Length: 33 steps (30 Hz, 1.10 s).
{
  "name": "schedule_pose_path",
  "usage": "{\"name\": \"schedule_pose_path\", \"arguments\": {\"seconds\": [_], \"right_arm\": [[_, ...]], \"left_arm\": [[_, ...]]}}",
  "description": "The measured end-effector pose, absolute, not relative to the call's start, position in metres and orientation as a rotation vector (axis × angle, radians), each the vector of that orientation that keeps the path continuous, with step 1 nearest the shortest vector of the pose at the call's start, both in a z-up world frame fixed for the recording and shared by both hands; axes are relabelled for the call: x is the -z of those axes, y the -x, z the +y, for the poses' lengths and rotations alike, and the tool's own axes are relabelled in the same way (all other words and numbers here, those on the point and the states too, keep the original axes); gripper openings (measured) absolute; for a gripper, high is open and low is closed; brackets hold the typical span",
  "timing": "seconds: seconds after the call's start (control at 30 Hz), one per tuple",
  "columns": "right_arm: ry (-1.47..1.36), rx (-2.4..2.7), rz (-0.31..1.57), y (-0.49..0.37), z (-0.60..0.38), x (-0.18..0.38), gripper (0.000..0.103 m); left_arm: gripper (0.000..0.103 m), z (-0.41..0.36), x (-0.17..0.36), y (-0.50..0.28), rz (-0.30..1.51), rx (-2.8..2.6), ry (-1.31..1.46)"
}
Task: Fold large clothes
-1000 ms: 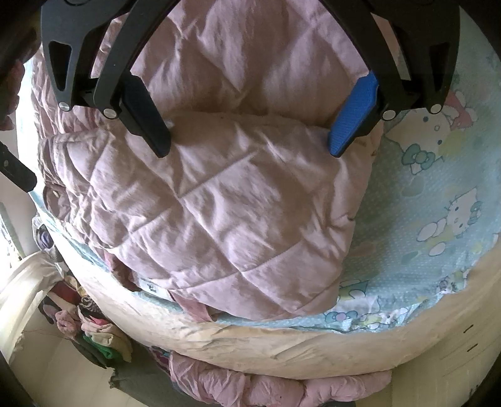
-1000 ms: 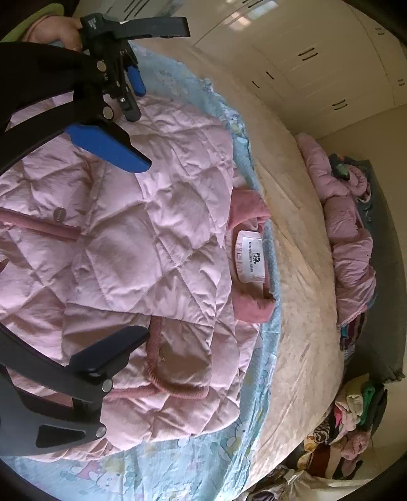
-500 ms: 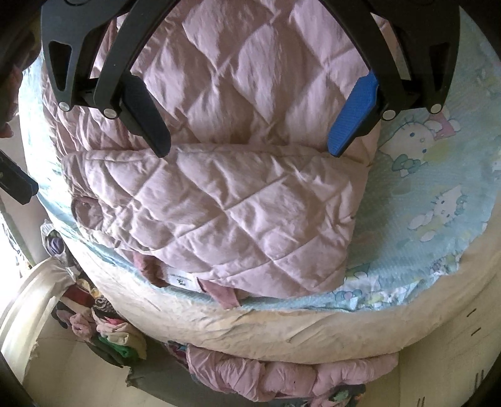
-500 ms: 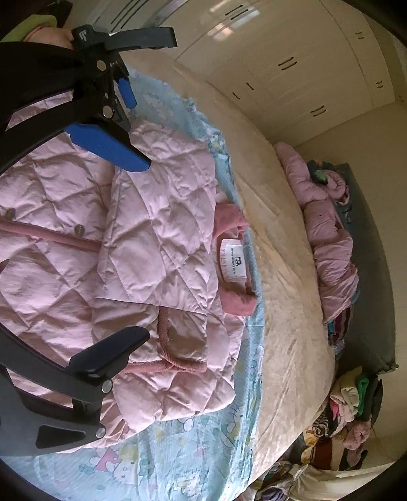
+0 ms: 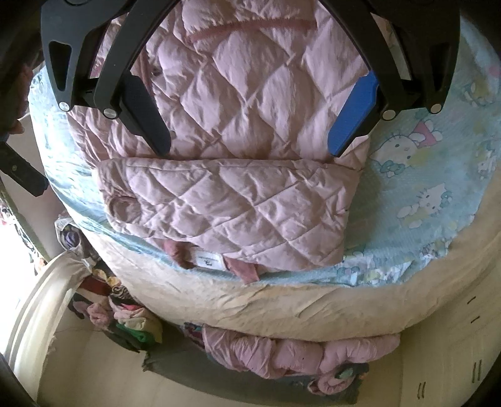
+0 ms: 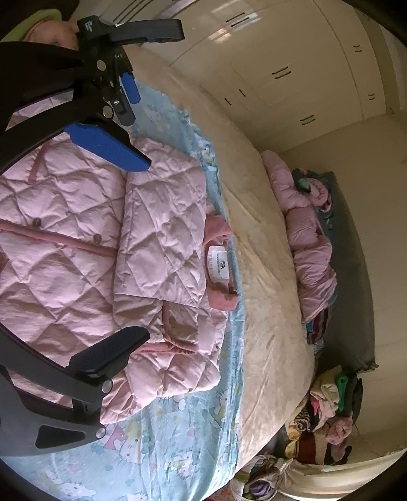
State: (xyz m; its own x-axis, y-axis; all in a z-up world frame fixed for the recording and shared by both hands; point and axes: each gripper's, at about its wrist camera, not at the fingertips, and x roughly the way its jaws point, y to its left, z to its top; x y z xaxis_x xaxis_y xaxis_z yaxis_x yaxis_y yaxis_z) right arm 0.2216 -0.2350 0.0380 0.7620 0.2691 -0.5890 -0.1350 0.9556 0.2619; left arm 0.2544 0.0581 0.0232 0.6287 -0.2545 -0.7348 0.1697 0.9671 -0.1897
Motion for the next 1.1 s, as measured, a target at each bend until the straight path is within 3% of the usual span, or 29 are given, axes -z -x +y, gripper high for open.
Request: {"name": "schedule_pose_path", "arguments": {"seconds": [0.53, 1.1], "right_arm": [[-0.138, -0.176, 0.58, -0.151, -0.236, -0.062, 0.099], [-0.102, -0.145, 0.579, -0.104, -0.253, -0.047, 0.099]], "left_arm": [[0.094, 0.061, -0.063, -0.191, 0.748, 0.262, 0.09], [0.094, 0.058, -0.062, -0.135, 0.694, 0.258, 0.065]]}}
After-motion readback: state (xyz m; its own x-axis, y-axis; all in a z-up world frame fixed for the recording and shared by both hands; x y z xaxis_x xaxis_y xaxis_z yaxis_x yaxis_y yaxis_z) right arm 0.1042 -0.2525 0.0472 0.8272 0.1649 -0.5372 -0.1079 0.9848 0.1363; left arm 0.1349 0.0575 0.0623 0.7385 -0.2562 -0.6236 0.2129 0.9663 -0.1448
